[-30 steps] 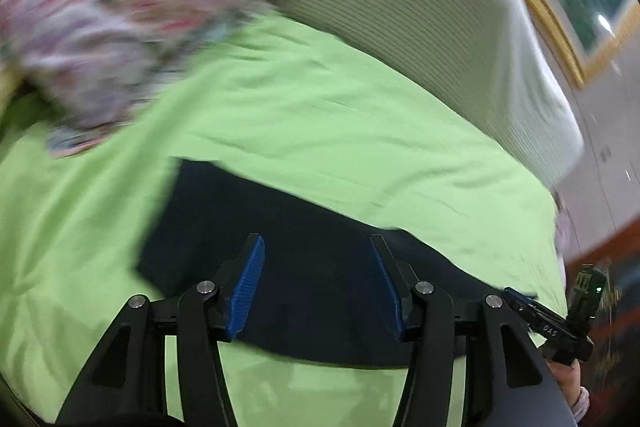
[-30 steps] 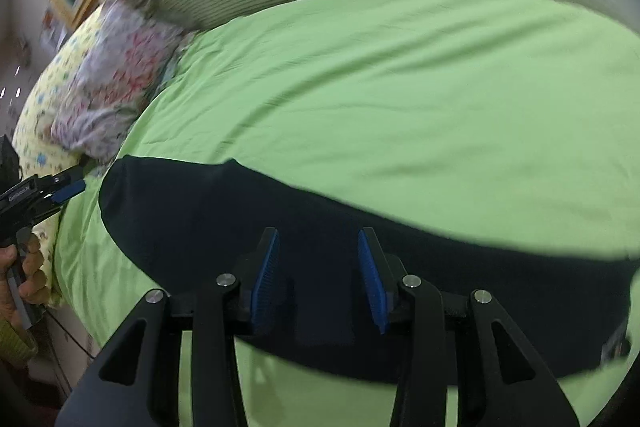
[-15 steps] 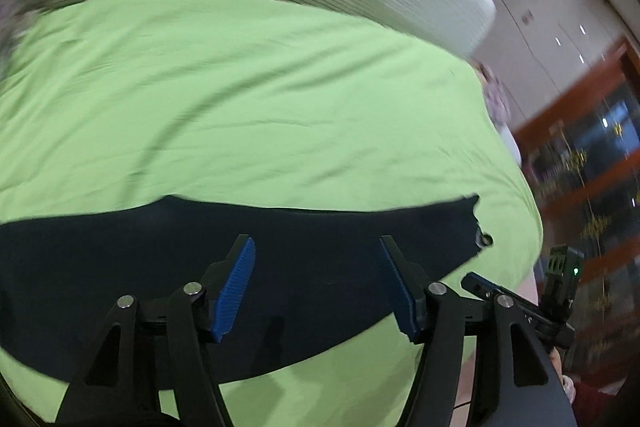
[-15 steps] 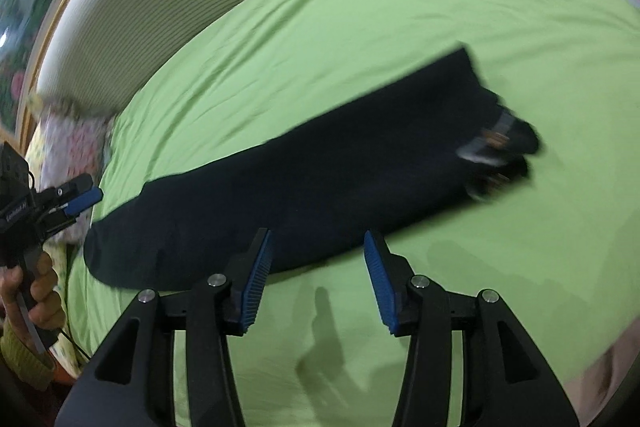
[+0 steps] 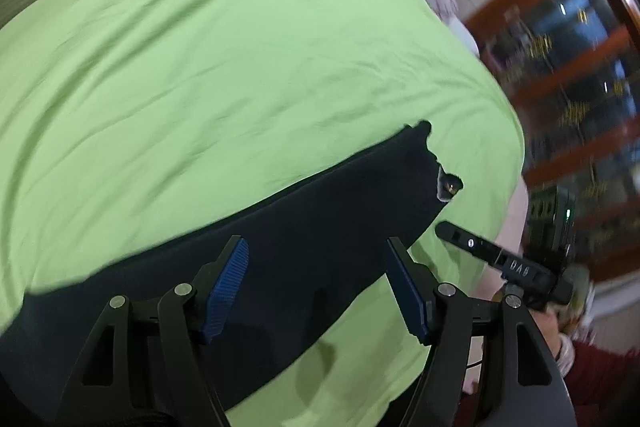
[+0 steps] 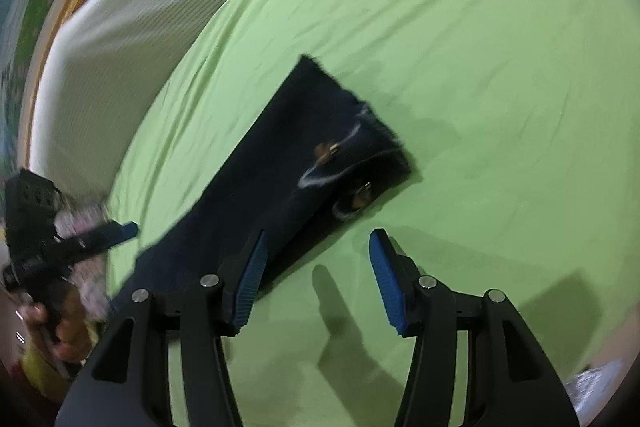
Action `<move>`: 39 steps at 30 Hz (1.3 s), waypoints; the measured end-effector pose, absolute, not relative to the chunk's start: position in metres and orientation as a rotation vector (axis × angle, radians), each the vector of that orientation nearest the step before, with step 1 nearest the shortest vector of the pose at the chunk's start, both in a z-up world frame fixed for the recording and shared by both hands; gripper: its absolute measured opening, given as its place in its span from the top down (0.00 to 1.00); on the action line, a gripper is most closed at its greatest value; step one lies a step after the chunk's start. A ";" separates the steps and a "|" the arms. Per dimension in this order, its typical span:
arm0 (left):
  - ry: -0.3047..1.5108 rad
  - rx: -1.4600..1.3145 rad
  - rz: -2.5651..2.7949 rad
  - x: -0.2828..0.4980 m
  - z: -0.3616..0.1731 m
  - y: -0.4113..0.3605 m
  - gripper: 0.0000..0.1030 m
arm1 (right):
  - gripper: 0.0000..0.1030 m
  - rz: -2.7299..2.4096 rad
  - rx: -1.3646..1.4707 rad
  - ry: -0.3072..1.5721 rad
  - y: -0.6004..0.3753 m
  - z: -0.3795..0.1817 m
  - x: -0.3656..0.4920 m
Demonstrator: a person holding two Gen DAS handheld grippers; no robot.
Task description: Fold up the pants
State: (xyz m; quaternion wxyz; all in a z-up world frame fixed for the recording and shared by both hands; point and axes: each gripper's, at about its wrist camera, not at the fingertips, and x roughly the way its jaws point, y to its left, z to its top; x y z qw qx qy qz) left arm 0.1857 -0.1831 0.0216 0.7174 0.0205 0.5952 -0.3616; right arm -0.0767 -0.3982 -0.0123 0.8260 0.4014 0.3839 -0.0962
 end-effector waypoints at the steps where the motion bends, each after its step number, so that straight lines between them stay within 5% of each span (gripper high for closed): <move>1: 1.328 0.074 -0.814 0.189 0.018 -0.196 0.32 | 0.47 -0.201 0.899 0.799 -0.402 -0.016 -0.075; 6: 1.378 0.136 -0.888 0.204 0.006 -0.244 0.32 | 0.48 -0.176 1.019 0.727 -0.420 -0.028 -0.072; 9: 1.395 0.180 -0.927 0.209 0.000 -0.267 0.32 | 0.89 -0.210 1.010 0.740 -0.427 -0.031 -0.071; 21: 1.486 0.284 -1.079 0.221 -0.042 -0.351 0.36 | 0.90 -0.150 0.985 0.713 -0.439 -0.037 -0.086; 23: 1.479 0.300 -1.076 0.223 -0.046 -0.359 0.48 | 0.90 -0.141 0.978 0.713 -0.439 -0.038 -0.085; 26: 1.502 0.249 -1.128 0.228 -0.050 -0.364 0.82 | 0.90 -0.130 0.954 0.719 -0.436 -0.037 -0.084; 39: 1.313 0.145 -1.154 0.222 0.028 -0.297 0.89 | 0.90 0.087 0.829 0.617 -0.404 0.023 -0.071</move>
